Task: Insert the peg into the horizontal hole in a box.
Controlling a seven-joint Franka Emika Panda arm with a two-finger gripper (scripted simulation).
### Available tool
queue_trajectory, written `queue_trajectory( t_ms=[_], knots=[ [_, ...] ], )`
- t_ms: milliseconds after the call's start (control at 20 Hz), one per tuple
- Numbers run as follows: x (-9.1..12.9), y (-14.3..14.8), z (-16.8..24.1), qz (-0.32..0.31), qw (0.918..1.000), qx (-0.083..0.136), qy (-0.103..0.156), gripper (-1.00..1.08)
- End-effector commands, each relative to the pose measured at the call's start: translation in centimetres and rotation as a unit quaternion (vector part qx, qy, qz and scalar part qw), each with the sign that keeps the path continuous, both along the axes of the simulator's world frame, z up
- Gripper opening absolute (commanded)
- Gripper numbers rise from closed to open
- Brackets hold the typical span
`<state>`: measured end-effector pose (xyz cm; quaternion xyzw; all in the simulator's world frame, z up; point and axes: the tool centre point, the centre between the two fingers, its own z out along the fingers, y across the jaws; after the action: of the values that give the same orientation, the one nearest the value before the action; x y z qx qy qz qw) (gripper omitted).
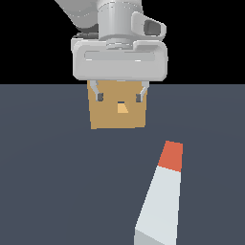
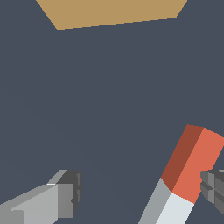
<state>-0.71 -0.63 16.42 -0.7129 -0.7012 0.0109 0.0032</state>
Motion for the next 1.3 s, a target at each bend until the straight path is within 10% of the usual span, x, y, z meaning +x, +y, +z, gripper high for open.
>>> queue_trajectory(
  t_ms=[0, 1250],
  knots=[
    [0.0, 0.0, 0.0, 0.000, 1.0000, 0.000, 0.000, 1.00],
    [6.6, -12.2, -8.0, -0.189, 0.9820, 0.002, -0.010, 1.00]
  ],
)
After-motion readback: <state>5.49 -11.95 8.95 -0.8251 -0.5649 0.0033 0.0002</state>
